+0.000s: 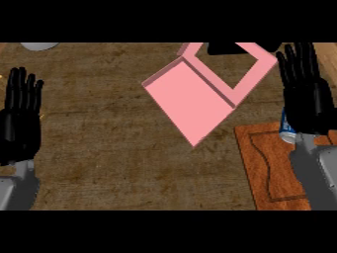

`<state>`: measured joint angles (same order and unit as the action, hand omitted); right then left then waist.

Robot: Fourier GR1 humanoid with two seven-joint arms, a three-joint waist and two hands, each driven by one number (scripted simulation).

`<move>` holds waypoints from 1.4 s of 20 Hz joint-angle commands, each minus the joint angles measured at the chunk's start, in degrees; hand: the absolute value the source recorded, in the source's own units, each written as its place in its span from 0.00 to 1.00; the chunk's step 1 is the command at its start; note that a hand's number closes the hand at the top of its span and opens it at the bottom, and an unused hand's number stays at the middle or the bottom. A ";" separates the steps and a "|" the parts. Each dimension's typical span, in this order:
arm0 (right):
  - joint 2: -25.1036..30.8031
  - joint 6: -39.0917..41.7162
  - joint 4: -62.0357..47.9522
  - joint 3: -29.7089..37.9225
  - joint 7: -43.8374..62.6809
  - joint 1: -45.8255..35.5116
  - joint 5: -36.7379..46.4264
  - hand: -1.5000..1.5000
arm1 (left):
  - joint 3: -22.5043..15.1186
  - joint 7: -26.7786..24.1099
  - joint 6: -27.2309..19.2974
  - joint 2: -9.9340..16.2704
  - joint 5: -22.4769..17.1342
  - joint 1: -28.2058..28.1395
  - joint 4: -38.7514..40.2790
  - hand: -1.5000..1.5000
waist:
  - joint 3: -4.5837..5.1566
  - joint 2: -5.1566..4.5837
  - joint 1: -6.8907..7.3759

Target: Pick the tomato from the cutting board and place it in the cardboard box

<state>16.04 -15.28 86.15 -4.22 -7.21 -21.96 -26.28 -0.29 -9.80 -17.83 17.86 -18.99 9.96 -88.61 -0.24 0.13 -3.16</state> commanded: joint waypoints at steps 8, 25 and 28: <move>30.26 -4.00 0.09 12.86 5.75 21.46 16.59 0.00 | -7.84 1.75 9.29 12.20 9.98 -4.11 0.26 0.50 | 0.44 0.89 -7.58; 45.19 8.61 21.45 23.88 6.87 59.20 30.54 0.00 | -12.27 4.65 16.42 12.09 10.88 -0.54 -2.67 0.50 | 0.45 -0.03 1.59; 48.46 12.12 29.64 22.07 15.92 61.06 33.16 0.00 | -12.53 4.35 15.60 10.60 12.33 1.90 0.29 0.50 | 0.55 -0.20 1.39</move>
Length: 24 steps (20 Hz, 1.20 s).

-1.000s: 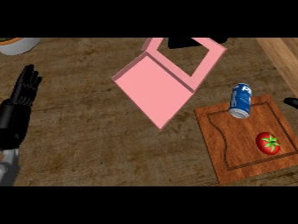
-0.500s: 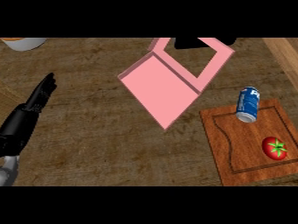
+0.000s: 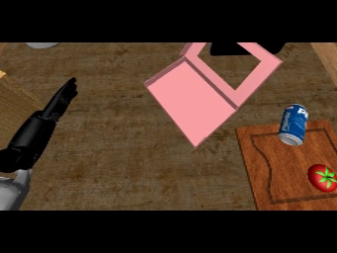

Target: Pick the tomato from the cutting board and place it in the cardboard box

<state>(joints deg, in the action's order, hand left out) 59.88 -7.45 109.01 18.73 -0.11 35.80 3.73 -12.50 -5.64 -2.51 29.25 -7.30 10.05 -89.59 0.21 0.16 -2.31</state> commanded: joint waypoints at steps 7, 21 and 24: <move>5.96 8.91 18.93 -8.12 31.41 0.79 9.16 0.00 | 1.02 3.19 2.58 -0.56 -0.20 4.21 0.18 0.50 | -0.11 -0.32 2.58; -4.52 20.69 16.38 -27.24 53.78 -21.65 13.71 0.00 | 3.34 1.31 6.06 -3.83 3.31 3.97 2.80 0.50 | -0.20 -0.28 2.79; -5.57 21.51 14.31 -28.71 53.36 -21.03 20.26 0.00 | 4.13 -1.21 5.86 -4.36 4.38 1.87 2.59 0.50 | -0.20 -0.17 2.41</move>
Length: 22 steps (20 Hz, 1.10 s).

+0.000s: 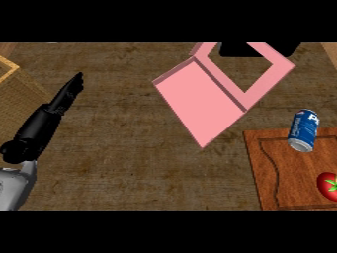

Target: Pick the tomato from the cutting board and place it in the cardboard box

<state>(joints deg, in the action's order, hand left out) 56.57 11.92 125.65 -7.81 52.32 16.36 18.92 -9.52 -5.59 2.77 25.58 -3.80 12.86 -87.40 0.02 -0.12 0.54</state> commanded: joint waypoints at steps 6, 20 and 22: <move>-9.53 2.75 -10.48 -2.98 -2.89 -7.26 10.86 0.00 | 2.28 1.42 1.05 -3.78 2.91 1.46 0.98 0.50 | -0.03 0.10 -0.61; -16.84 5.16 -18.84 0.56 -11.81 -4.62 19.87 0.00 | 6.65 3.09 5.64 -5.17 5.46 -0.56 -2.58 0.50 | -0.03 0.18 -0.79; -19.28 4.83 -21.49 -0.20 -12.90 -6.06 21.82 0.00 | 7.65 0.22 6.46 -5.59 6.04 -1.12 0.67 0.50 | -0.02 0.14 -0.76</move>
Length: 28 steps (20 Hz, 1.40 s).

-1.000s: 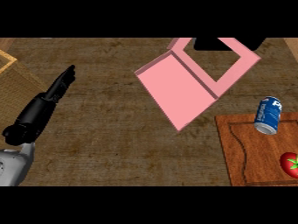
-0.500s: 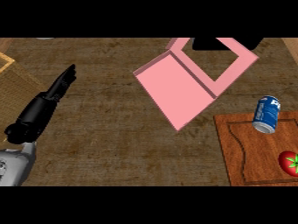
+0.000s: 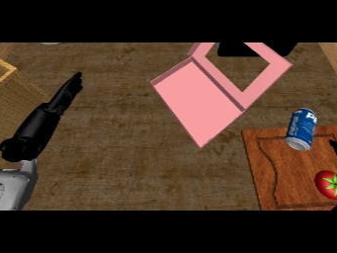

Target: Pick the tomato from the cutting board and place it in the cardboard box

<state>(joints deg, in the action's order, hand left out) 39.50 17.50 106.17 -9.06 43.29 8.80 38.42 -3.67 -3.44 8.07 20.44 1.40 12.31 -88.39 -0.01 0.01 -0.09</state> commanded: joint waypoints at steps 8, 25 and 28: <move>-5.80 -0.55 -8.86 3.18 -7.68 0.58 7.40 0.00 | 1.51 -0.15 1.34 -3.65 3.11 -2.20 -2.14 0.50 | 0.00 0.00 0.03; -7.65 -6.39 -16.60 5.47 -24.87 -0.58 15.32 1.00 | 4.88 0.52 4.44 -4.83 4.99 0.51 -1.04 0.50 | -0.02 0.01 0.01; -8.17 -12.33 -22.22 6.35 -27.80 -2.22 19.15 1.00 | 5.15 -1.91 5.90 -4.93 4.75 0.11 0.81 0.50 | -0.01 -0.03 0.05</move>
<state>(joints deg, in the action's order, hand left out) 31.49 10.92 88.11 -2.82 19.89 7.21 53.80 0.64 -4.28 12.54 15.21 6.70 12.23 -88.31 0.17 0.09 -0.03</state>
